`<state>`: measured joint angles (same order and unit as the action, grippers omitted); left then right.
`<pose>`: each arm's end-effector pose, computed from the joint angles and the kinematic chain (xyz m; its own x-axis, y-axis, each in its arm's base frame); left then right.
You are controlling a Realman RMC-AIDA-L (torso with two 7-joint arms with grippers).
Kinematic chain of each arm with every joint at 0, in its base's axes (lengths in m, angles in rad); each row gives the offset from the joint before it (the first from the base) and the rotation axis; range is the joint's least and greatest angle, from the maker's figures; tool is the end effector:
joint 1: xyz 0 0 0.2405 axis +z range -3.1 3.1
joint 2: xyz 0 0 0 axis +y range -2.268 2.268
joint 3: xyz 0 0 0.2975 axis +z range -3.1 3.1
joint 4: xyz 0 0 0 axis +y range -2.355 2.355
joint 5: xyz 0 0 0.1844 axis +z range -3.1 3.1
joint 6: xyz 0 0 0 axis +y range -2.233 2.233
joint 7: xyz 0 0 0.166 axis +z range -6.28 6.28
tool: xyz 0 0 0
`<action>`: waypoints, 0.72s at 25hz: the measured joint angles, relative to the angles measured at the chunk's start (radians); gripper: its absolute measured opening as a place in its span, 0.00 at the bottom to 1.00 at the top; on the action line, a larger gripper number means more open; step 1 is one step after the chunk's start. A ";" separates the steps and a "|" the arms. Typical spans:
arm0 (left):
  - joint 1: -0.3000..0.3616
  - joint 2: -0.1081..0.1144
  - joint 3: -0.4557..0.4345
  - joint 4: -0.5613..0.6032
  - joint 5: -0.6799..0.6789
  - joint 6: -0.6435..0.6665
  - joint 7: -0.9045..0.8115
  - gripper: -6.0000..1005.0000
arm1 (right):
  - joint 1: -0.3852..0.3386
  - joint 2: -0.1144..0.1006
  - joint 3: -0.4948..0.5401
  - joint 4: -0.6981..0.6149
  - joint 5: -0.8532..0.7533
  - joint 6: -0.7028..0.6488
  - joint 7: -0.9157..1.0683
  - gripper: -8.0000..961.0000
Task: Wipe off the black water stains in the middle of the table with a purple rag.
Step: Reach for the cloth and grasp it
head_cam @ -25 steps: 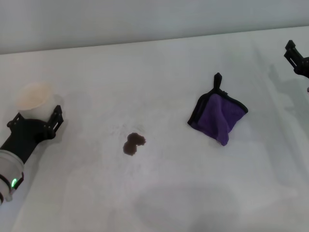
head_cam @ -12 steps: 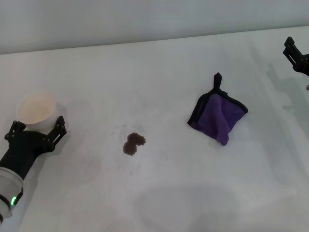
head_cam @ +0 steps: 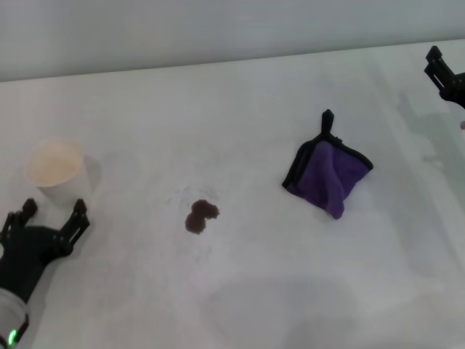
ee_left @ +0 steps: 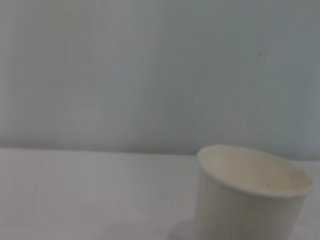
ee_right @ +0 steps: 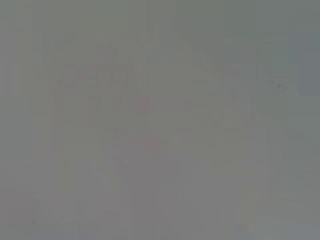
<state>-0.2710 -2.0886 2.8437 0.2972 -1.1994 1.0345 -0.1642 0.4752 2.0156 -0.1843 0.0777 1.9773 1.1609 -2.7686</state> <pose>-0.3679 0.2732 -0.0994 0.6306 0.2830 0.7227 0.7761 -0.2296 -0.5873 0.3822 0.3596 0.0159 0.5961 -0.0234 -0.8025 -0.8029 -0.0172 -0.5959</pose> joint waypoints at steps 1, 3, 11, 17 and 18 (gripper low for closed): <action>0.013 0.000 0.000 0.005 0.001 0.003 0.000 0.89 | 0.001 -0.001 -0.004 0.000 0.000 -0.001 0.001 0.87; 0.040 0.002 0.000 0.017 0.006 0.017 -0.001 0.89 | 0.007 -0.002 -0.024 -0.003 0.000 -0.005 0.019 0.87; 0.146 0.000 0.001 0.025 -0.012 0.161 -0.025 0.89 | 0.030 -0.005 -0.391 -0.208 0.000 -0.109 0.430 0.87; 0.189 0.004 0.000 0.015 -0.091 0.275 -0.077 0.89 | -0.039 -0.040 -0.861 -0.629 -0.137 -0.321 1.010 0.87; 0.189 0.005 0.000 0.010 -0.110 0.283 -0.079 0.89 | -0.047 -0.046 -0.897 -0.690 -0.206 -0.337 1.105 0.87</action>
<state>-0.0816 -2.0840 2.8438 0.3071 -1.3096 1.3171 -0.2436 0.4283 1.9692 -1.0817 -0.6127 1.7712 0.8234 -1.6640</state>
